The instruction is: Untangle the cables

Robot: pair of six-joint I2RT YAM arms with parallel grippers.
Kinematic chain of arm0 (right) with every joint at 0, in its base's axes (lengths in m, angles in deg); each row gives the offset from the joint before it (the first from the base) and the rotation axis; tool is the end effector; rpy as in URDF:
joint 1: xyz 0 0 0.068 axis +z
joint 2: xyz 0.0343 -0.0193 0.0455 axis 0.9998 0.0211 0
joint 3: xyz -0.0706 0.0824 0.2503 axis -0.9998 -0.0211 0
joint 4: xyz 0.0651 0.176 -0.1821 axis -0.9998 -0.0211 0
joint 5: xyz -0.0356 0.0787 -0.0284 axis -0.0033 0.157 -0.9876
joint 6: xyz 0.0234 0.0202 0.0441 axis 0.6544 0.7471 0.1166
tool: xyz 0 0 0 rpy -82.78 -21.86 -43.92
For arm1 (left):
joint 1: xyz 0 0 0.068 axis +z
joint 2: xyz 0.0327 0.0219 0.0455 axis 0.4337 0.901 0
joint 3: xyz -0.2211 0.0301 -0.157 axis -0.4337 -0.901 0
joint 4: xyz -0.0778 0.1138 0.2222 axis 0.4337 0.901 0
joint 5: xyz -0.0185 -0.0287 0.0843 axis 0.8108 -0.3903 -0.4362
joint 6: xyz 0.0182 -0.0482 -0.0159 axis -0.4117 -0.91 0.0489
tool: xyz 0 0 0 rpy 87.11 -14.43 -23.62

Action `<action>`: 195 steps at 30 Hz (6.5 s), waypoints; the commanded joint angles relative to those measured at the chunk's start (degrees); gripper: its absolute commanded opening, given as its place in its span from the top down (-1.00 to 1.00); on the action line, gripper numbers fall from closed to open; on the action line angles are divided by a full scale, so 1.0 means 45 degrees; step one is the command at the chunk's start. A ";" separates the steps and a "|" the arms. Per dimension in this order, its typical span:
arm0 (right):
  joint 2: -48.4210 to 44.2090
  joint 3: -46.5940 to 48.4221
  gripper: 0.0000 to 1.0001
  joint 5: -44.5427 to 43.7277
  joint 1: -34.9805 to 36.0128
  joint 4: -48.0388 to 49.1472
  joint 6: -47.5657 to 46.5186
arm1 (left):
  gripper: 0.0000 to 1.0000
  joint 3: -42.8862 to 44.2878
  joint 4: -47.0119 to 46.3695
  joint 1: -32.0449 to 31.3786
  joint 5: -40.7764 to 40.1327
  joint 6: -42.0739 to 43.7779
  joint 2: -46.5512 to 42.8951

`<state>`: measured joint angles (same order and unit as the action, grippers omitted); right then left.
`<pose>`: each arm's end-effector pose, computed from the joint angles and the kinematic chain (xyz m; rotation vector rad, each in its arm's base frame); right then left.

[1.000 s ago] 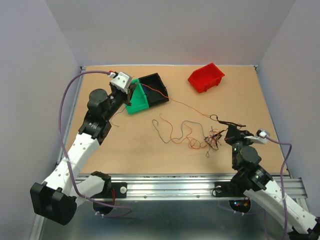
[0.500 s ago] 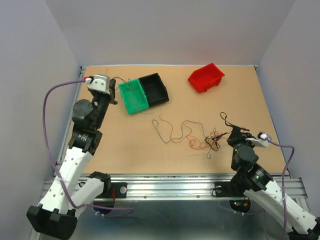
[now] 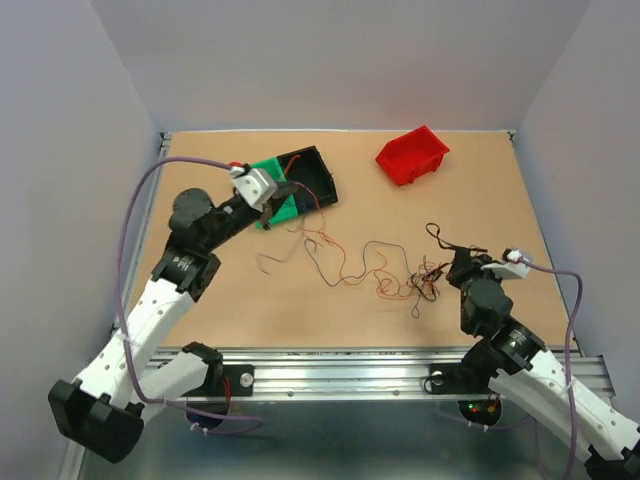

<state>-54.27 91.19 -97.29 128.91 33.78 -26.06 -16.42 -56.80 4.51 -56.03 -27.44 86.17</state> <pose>0.1013 0.0471 0.2266 0.6159 1.5529 0.1620 0.1718 -0.0861 0.4160 0.8067 1.0336 -0.4597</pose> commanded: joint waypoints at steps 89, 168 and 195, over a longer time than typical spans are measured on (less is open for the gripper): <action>0.8324 0.4904 0.66 1.2564 0.0597 0.4368 -0.5581 | 1.00 0.0547 0.0979 -0.5076 -0.4824 0.3167 0.4603; 0.2481 0.1817 0.52 0.5648 0.0597 0.3861 -0.4135 | 1.00 0.5756 0.4453 -0.3181 -0.3558 0.1742 0.4660; 1.1051 0.4196 -0.39 1.5007 0.0597 1.1825 -0.7396 | 1.00 1.1561 0.5081 -0.3592 0.0761 -0.0602 0.5070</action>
<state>-10.27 102.69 -33.66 131.27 75.70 -56.18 31.88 -29.77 -11.44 -54.88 -27.90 110.26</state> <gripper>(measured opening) 0.708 0.037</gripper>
